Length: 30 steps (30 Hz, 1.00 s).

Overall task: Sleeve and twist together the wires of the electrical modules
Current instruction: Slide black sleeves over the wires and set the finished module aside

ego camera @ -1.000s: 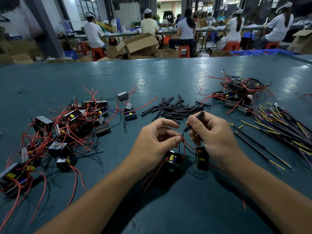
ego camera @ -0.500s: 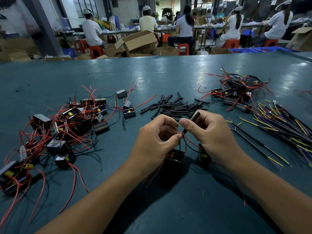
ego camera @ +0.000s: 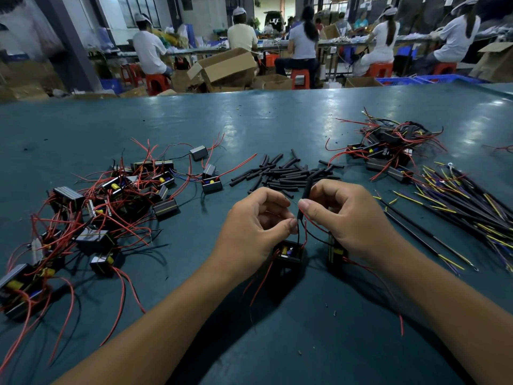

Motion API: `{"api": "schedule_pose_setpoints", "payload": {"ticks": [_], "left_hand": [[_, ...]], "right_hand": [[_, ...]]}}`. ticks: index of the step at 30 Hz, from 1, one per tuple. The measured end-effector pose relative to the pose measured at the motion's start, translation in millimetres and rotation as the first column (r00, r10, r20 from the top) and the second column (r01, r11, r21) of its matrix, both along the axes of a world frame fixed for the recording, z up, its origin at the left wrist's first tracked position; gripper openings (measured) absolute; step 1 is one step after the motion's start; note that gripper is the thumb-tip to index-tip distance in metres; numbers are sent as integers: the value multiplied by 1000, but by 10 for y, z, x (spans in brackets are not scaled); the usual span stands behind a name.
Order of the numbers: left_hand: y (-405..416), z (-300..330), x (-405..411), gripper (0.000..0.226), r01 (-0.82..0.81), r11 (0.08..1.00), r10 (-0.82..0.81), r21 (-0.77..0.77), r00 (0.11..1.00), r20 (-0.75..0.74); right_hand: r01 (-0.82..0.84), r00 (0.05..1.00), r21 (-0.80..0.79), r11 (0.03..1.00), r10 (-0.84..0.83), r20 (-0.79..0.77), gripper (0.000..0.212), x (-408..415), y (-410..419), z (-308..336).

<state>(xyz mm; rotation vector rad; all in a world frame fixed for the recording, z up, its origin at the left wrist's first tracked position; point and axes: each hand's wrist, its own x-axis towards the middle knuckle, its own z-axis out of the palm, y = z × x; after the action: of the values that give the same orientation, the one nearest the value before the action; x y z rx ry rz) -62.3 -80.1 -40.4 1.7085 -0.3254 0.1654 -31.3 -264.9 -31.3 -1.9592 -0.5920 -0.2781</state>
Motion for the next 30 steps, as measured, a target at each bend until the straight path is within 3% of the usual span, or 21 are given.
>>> {"api": "schedule_pose_setpoints", "payload": {"ticks": [3,6,8,11,25,30], "left_hand": [[110,31,11,29,138,971,-127,197,990,-69],[246,55,28,39,260,802,-240,538,965,-109],[269,58,36,35,235,753,-235,615,969,-82],[255,42,45,29,177,750,-204,637,978,-31],[244,24,35,26,136,783,-135,607,990,-47],[144,8,51,10,28,907,-47,420,998,33]], "right_hand": [[48,998,-32,998,-47,28,25,3,-15,3],[75,997,-44,996,-74,14,27,16,-24,-1],[92,996,-50,995,-91,20,28,24,-28,5],[67,998,-42,997,-67,11,28,33,-35,8],[-101,986,-79,992,89,-143,24,70,-126,59],[-115,987,-99,989,102,-123,18,56,-105,46]]}}
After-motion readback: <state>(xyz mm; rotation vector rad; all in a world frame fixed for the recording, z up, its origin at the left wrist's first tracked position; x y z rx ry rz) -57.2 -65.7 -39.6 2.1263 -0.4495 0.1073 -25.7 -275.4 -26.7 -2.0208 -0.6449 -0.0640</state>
